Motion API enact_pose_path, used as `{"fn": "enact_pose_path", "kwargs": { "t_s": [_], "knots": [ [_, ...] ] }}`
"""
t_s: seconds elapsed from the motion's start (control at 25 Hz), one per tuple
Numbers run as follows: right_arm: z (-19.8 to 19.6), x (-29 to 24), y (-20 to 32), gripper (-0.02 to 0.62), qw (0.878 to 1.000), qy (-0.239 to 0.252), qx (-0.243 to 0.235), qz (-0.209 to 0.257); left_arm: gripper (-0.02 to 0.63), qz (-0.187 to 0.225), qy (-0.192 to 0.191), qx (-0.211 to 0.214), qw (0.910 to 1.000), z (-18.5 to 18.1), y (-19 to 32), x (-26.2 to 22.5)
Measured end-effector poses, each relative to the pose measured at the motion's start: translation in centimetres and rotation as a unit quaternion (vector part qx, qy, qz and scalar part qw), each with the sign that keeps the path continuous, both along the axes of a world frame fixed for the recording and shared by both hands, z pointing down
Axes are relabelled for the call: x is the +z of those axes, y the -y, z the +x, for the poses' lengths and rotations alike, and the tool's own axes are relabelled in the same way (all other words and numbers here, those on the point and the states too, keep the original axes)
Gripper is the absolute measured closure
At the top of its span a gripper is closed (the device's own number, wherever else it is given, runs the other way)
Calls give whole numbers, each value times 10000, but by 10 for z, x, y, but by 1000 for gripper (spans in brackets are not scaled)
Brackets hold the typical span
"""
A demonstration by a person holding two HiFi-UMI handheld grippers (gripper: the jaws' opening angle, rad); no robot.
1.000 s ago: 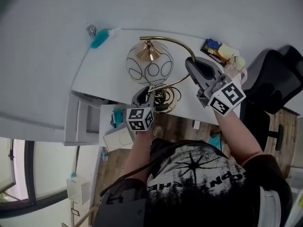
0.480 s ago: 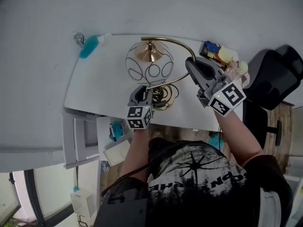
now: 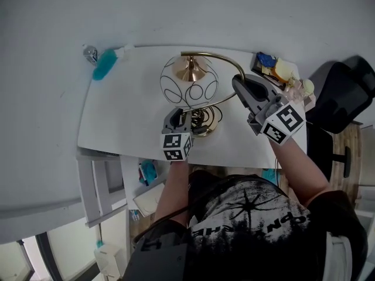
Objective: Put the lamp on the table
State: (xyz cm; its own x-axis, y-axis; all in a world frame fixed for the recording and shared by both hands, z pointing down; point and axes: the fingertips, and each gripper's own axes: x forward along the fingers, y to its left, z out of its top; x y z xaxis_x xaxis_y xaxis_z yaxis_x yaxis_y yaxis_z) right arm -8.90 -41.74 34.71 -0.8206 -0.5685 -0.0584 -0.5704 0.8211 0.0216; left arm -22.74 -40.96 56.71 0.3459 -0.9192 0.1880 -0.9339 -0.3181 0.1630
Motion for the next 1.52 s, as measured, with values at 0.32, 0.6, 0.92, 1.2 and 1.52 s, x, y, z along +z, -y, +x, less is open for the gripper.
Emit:
{"fn": "enact_pose_path", "kwargs": {
  "t_s": [0.32, 0.6, 0.92, 1.2, 1.52],
  "knots": [
    [-4, 16, 11, 555, 10000, 22, 31, 3, 526, 83, 125, 84, 9999, -5, 15, 15],
    [-8, 22, 18, 555, 10000, -47, 8, 56, 528, 146, 151, 136, 9997, -5, 22, 23],
    [-12, 32, 24, 555, 10000, -85, -13, -32, 531, 110, 236, 162, 9995, -7, 25, 33],
    [-23, 32, 18, 555, 9998, -107, -151, 112, 535, 228, 281, 187, 9992, -12, 22, 38],
    [-28, 32, 14, 555, 9991, -214, -167, 317, 546, 375, 589, 281, 9972, -8, 17, 42]
  ]
}}
